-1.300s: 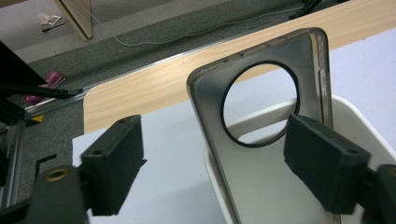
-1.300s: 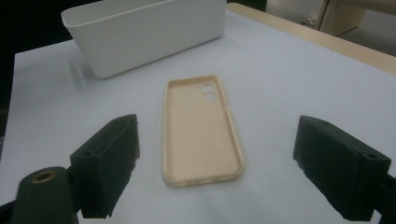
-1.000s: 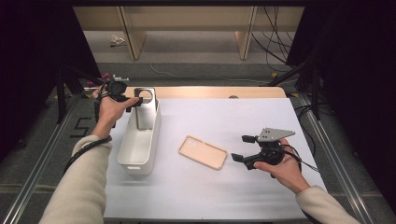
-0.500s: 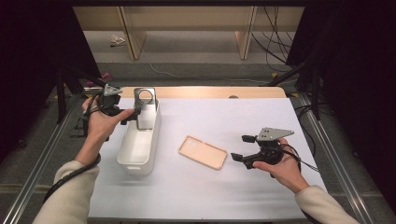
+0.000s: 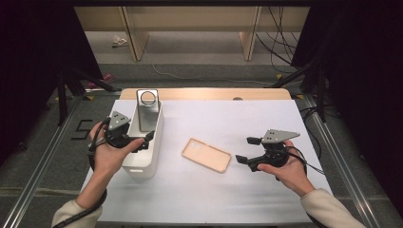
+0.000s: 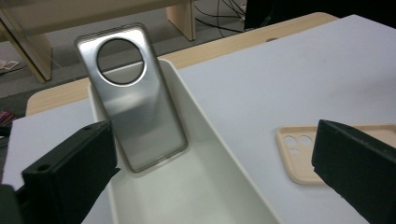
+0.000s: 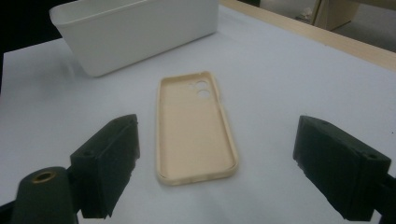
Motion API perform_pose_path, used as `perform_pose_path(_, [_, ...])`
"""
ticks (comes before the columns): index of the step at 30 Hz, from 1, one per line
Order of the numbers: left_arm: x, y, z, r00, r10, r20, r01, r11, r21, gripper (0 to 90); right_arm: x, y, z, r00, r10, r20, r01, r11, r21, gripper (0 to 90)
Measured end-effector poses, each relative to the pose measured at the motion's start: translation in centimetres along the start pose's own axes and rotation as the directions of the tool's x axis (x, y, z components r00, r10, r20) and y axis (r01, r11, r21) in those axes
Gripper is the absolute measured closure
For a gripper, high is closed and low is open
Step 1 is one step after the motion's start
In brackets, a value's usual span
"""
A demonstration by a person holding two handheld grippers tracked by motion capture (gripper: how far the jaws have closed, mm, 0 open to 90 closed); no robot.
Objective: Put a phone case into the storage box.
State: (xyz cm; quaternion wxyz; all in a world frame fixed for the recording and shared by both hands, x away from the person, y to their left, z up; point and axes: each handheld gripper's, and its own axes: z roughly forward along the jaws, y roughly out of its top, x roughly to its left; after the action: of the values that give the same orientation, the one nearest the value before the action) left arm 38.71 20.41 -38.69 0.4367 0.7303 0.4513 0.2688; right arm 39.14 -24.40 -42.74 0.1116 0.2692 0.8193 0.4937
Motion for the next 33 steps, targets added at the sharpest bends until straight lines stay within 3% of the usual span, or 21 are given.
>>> perform_pose_path(3, [-1.0,-0.5,-0.5,0.9999,-0.006,0.01,0.006,0.9989,-0.045,0.0,0.0,0.0,0.0,1.0,-0.001,0.0,0.001,1.0,-0.001,15.4])
perform_pose_path(8, [-2.7,-2.1,-0.5,0.9982,0.013,0.059,-0.011,0.9994,-0.033,0.0,0.0,0.0,-0.1,1.0,-0.001,-0.001,0.001,1.0,-0.003,15.4])
perform_pose_path(16, [-4.3,-3.7,-1.3,0.9943,0.064,0.086,-0.059,0.9966,-0.057,0.0,-0.1,0.0,-0.2,1.0,0.001,-0.001,-0.001,1.0,-0.009,15.4])
perform_pose_path(21, [-4.8,-4.6,-1.9,0.9917,0.085,0.097,-0.081,0.9957,-0.045,0.0,-0.1,0.1,-0.2,1.0,0.002,-0.001,-0.002,1.0,-0.011,15.4])
perform_pose_path(33, [-5.0,-4.9,-1.8,0.9891,0.112,0.095,-0.109,0.9934,-0.034,0.0,-0.1,0.1,0.0,1.0,0.002,-0.002,-0.002,1.0,-0.005,15.4])
